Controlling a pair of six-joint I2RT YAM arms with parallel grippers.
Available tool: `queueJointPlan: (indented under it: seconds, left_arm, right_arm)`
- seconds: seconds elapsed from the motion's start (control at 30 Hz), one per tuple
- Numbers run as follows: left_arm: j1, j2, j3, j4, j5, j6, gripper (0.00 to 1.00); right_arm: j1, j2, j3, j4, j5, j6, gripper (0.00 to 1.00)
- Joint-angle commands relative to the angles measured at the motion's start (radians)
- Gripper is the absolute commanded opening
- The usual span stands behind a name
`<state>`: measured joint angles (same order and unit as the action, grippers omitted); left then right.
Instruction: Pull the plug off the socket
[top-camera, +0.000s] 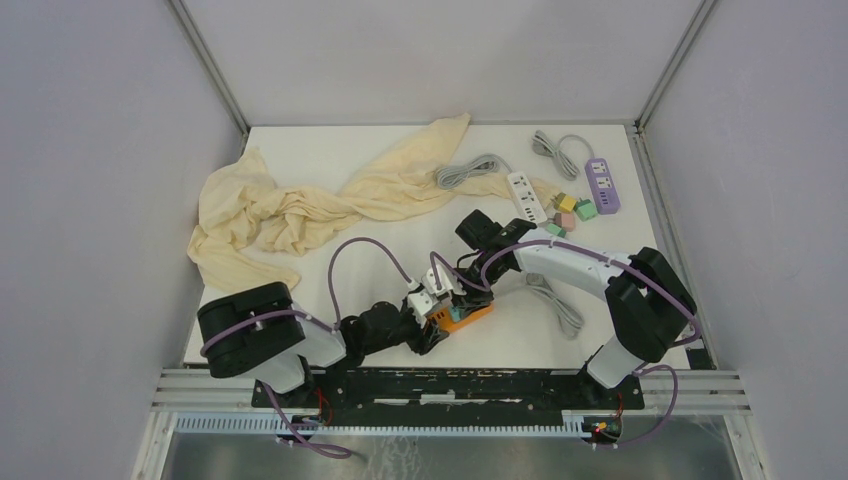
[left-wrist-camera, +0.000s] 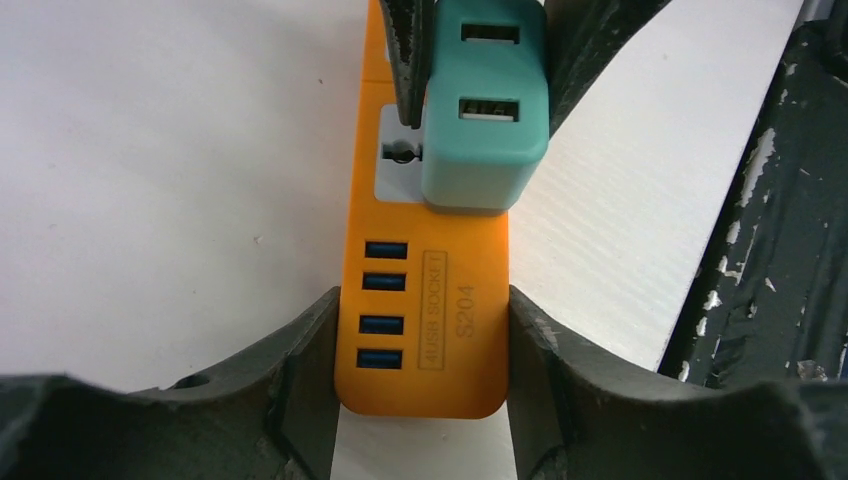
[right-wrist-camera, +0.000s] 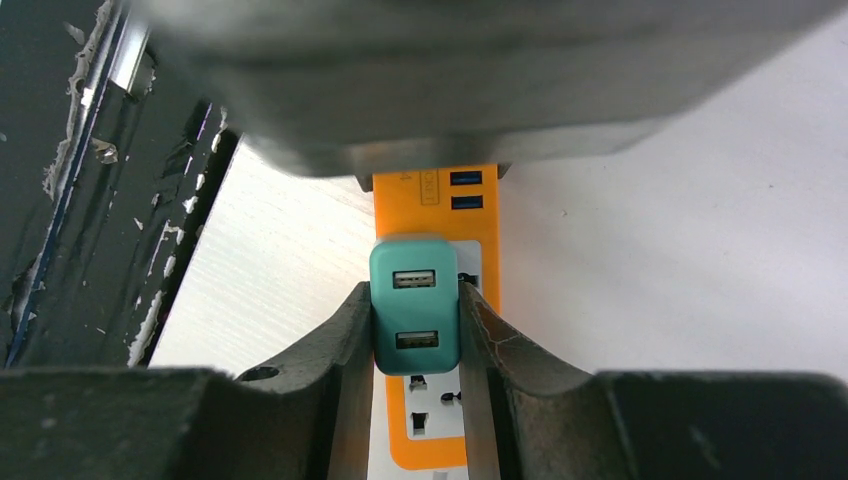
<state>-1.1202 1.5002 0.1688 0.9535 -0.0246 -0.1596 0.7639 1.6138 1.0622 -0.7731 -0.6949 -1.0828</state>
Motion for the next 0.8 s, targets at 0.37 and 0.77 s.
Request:
queueJointPlan:
  seconds: [0.37, 0.77]
  left_arm:
    - [0.002, 0.058, 0.027, 0.059, -0.024, 0.049, 0.03]
    - [0.004, 0.064, 0.014, 0.051, -0.063, 0.029, 0.03]
  right_arm:
    - [-0.006, -0.041, -0.020, 0.150, -0.144, 0.149, 0.00]
    - [-0.147, -0.093, -0.058, -0.016, -0.102, -0.159, 0.00]
